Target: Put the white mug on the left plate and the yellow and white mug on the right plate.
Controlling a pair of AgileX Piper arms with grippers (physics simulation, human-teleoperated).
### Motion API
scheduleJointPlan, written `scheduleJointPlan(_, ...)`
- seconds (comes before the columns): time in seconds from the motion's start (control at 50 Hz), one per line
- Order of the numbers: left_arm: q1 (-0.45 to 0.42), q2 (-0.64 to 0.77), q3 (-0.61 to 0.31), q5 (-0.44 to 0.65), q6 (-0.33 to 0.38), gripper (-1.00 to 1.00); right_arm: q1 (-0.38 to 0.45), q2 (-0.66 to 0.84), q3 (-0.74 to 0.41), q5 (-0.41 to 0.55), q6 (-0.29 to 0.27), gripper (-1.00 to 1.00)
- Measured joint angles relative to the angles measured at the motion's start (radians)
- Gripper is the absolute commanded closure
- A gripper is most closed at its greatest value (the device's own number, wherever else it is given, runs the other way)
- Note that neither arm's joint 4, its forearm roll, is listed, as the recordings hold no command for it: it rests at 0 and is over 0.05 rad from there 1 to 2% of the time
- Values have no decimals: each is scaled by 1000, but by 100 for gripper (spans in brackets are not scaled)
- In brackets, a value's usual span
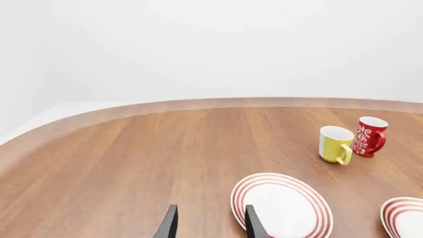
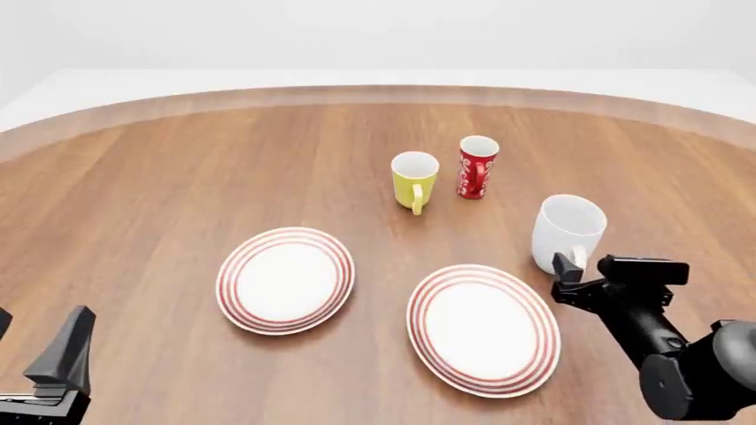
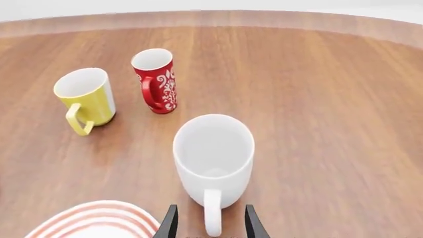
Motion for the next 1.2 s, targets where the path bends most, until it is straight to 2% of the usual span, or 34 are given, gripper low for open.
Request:
scheduleJointPlan(0.18, 0, 0, 0, 0, 0, -100, -2, 30, -10, 1, 8, -100)
scheduleJointPlan(0.2, 0, 0, 0, 0, 0, -100, -2, 33, -10, 1, 10, 100)
scheduleJointPlan(0.58, 0, 0, 0, 0, 0, -100, 2, 18, -3, 7, 7, 100)
scheduleJointPlan(1.2, 0, 0, 0, 0, 0, -100, 60, -216, 50, 118, -40, 100)
